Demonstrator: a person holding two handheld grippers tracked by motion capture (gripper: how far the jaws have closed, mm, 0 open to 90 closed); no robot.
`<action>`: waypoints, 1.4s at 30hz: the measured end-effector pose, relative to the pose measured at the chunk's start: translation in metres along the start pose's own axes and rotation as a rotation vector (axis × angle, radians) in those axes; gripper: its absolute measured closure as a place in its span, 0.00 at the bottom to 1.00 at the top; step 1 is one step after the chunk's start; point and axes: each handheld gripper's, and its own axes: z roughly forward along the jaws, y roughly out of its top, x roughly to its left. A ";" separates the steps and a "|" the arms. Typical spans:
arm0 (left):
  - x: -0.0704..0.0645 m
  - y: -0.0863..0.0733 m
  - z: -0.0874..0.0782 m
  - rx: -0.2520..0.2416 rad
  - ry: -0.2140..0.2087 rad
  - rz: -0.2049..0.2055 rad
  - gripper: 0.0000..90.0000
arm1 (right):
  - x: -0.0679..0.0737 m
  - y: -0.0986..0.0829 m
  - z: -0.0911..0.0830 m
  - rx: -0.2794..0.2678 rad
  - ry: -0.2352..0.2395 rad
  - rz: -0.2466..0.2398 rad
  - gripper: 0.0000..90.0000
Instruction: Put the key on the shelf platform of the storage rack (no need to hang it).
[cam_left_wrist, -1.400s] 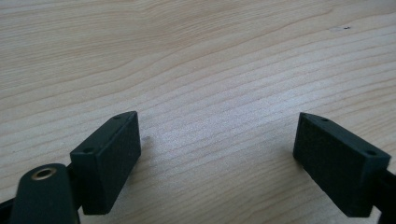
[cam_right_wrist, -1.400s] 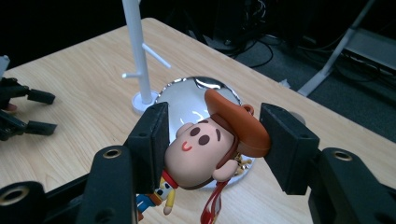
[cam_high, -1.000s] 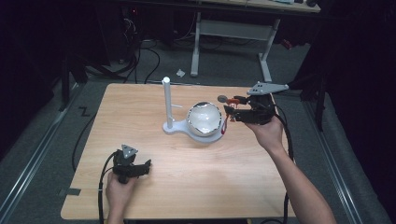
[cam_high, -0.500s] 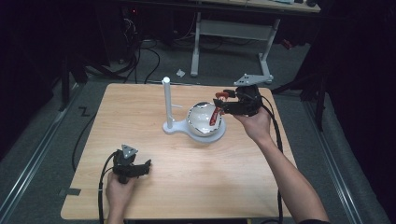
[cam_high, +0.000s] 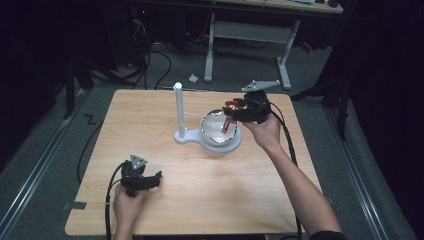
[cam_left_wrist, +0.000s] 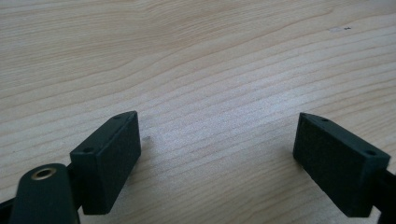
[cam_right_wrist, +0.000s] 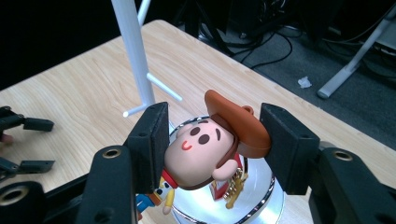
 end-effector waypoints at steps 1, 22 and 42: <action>0.000 0.000 0.000 0.000 -0.001 0.001 0.17 | 0.001 0.000 0.002 0.007 -0.002 0.001 0.50; 0.001 0.000 0.000 0.001 -0.005 0.010 0.17 | -0.004 -0.019 0.037 0.069 -0.013 0.039 0.49; 0.000 0.000 0.000 0.003 -0.004 0.007 0.17 | -0.006 -0.036 0.062 0.125 -0.027 0.062 0.49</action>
